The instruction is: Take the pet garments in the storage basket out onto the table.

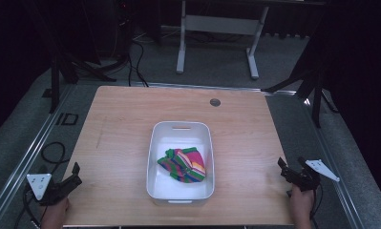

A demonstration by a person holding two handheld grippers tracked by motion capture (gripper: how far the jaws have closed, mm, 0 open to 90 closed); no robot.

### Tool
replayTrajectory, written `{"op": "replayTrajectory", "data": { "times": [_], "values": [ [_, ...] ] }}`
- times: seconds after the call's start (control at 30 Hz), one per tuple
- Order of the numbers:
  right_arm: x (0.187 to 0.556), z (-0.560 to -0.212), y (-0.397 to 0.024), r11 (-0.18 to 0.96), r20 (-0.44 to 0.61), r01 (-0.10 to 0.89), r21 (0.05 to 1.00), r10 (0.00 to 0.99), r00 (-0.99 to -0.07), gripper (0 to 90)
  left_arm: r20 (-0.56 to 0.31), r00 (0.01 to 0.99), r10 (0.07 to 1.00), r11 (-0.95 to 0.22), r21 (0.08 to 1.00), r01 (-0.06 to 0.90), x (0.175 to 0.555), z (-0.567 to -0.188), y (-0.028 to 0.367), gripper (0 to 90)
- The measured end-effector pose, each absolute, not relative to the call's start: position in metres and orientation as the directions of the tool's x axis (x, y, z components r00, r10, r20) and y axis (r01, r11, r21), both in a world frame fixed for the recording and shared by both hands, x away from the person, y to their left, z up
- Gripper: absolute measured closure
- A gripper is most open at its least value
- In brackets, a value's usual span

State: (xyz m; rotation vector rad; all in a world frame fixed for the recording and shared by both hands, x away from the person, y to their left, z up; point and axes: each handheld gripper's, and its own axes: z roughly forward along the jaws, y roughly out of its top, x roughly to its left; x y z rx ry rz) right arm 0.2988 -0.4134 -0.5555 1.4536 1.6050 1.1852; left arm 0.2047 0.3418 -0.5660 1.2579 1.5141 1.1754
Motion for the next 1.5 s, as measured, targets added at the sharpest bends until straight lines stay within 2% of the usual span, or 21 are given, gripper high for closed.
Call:
{"op": "replayTrajectory", "data": {
  "times": [0.2, 0.47, 0.63, 0.7, 0.83, 1.07, 1.37, 1.5],
  "values": [
    [0.300, -0.555, -0.410, 0.006, 0.076, 0.407, 0.913, 0.980, -0.184, 14.0, -0.029, -0.154, 0.988, 0.063, 0.974, 0.220, 0.205, -0.566, 0.342, 0.9],
    [0.310, -0.556, -0.414, 0.083, 0.135, 0.517, 0.852, 0.919, -0.370, 13.1, -0.036, -0.146, 0.989, 0.068, 0.973, 0.221, 0.205, -0.566, 0.342, 0.9],
    [0.316, -0.557, -0.410, 0.184, 0.144, 0.561, 0.807, 0.860, -0.490, 12.7, -0.037, -0.142, 0.989, 0.069, 0.972, 0.226, 0.205, -0.566, 0.343, 0.9],
    [0.317, -0.557, -0.406, 0.242, 0.137, 0.554, 0.797, 0.821, -0.555, 13.0, -0.035, -0.138, 0.990, 0.065, 0.972, 0.226, 0.205, -0.566, 0.343, 0.9],
    [0.319, -0.553, -0.397, 0.296, 0.130, 0.525, 0.798, 0.766, -0.629, 13.3, -0.037, -0.136, 0.990, 0.068, 0.971, 0.228, 0.205, -0.566, 0.343, 0.9],
    [0.323, -0.545, -0.375, 0.326, 0.210, 0.542, 0.774, 0.676, -0.707, 13.2, -0.036, -0.132, 0.991, 0.066, 0.971, 0.229, 0.205, -0.566, 0.342, 0.9],
    [0.328, -0.517, -0.348, 0.362, 0.226, 0.487, 0.795, 0.568, -0.792, 13.2, -0.027, -0.124, 0.992, 0.056, 0.971, 0.234, 0.205, -0.566, 0.341, 0.9],
    [0.327, -0.501, -0.331, 0.403, 0.188, 0.443, 0.801, 0.534, -0.825, 12.6, -0.027, -0.125, 0.992, 0.056, 0.970, 0.236, 0.206, -0.566, 0.341, 0.9]
  ]
}}
